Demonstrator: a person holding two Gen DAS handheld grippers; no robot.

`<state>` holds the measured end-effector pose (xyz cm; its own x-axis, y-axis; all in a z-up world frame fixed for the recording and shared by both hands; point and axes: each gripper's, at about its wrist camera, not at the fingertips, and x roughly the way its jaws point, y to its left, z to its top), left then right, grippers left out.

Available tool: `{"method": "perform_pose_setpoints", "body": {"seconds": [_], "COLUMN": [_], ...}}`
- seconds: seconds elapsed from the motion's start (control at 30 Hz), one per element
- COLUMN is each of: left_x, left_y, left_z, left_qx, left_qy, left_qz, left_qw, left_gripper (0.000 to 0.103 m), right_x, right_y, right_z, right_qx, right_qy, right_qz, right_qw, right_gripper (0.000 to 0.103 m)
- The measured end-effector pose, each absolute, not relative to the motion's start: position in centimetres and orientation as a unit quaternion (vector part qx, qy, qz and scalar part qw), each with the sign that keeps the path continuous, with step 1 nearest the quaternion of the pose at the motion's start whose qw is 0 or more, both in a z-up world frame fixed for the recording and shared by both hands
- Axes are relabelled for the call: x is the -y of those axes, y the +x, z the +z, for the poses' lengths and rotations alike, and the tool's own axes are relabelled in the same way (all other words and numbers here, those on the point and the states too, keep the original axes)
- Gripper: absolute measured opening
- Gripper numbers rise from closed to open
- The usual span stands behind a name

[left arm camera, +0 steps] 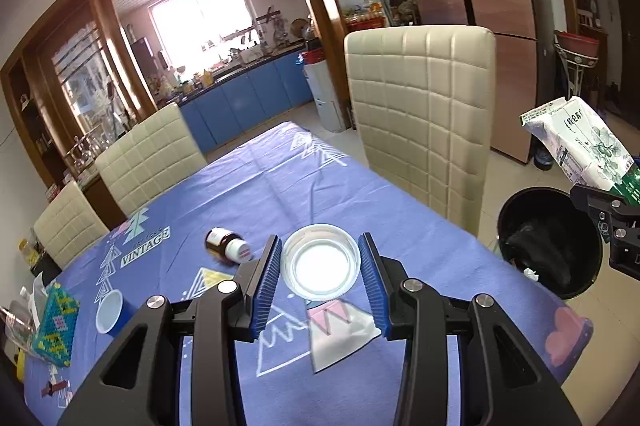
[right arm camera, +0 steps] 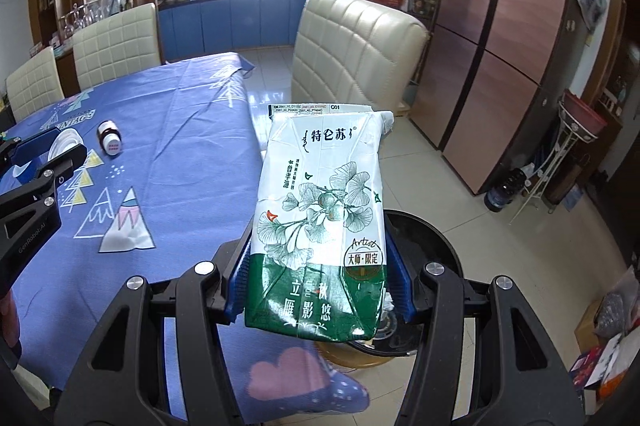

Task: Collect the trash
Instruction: 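Carry the milk carton and bottle cap toward the black bin, then open the right tool to drop the milk carton into the bin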

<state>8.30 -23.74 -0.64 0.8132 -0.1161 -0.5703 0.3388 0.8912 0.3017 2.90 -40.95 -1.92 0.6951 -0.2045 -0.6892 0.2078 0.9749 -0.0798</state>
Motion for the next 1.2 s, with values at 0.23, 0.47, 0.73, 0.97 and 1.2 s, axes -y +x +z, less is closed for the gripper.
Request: {"method": "perform_pose_setpoints", "body": {"seconds": [0.23, 0.47, 0.73, 0.97, 1.2], "left_x": [27.8, 31.1, 33.6, 35.2, 36.8], "left_y": [7.9, 7.7, 8.0, 8.5, 9.1], "left_z": [-1.1, -1.6, -1.7, -2.3, -2.7], "left_qx": [-0.28, -0.28, -0.281, -0.286, -0.293], "left_qy": [0.209, 0.223, 0.226, 0.231, 0.228], "left_qz": [-0.152, -0.174, -0.188, -0.198, -0.21], "left_qw": [0.924, 0.917, 0.914, 0.909, 0.905], "left_gripper": [0.039, 0.039, 0.039, 0.039, 0.039], "right_x": [44.1, 46.6, 48.4, 49.3, 50.5], "right_y": [2.0, 1.7, 2.0, 2.1, 2.4], "right_z": [-2.1, -2.5, -2.5, -2.7, -3.4], "right_qx": [-0.373, -0.373, -0.371, -0.373, -0.38], "right_qy": [0.008, 0.014, 0.018, 0.01, 0.01], "right_qz": [-0.141, -0.16, -0.17, -0.178, -0.181], "right_qw": [0.917, 0.914, 0.913, 0.91, 0.907], "right_gripper": [0.057, 0.057, 0.057, 0.058, 0.058]}}
